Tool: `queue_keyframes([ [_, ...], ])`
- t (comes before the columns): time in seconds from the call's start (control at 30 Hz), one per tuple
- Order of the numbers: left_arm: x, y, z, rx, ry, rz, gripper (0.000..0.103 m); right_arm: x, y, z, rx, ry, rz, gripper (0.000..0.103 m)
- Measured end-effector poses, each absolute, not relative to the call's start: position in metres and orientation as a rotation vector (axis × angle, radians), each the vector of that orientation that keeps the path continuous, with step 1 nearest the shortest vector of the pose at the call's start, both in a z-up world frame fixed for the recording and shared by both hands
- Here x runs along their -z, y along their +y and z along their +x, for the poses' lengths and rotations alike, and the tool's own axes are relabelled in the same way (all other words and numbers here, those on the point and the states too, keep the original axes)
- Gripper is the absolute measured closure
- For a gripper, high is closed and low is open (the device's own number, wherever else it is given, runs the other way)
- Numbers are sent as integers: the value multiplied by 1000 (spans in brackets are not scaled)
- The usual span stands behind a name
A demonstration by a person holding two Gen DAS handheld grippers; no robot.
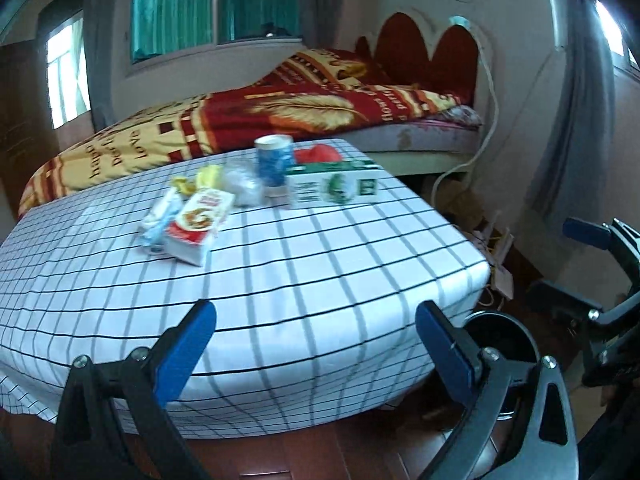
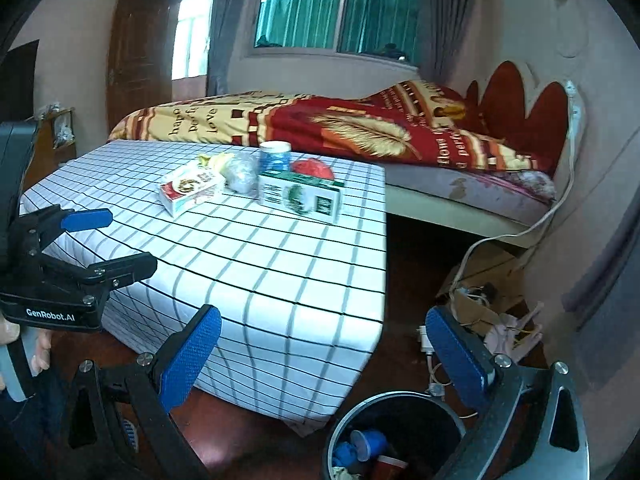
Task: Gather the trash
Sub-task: 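Withdraw both open tools from the bin back toward the table, then grasp the snack box with the left tool while the right tool grasps the green milk carton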
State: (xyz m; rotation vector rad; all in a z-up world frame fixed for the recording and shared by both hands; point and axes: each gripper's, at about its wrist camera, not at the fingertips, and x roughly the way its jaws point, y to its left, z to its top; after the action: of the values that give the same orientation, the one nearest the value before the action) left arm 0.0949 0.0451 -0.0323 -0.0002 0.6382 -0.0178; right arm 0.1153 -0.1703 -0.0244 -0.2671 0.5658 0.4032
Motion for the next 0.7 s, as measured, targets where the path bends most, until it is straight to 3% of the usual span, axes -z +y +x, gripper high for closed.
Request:
queue_keyframes([
  [0.33, 49, 116, 131, -126, 676, -24, 7, 25, -126, 169, -483, 626, -251, 0],
  [0.7, 68, 140, 198, -145, 708, -1, 15, 45, -91, 280, -528, 694, -268, 0],
])
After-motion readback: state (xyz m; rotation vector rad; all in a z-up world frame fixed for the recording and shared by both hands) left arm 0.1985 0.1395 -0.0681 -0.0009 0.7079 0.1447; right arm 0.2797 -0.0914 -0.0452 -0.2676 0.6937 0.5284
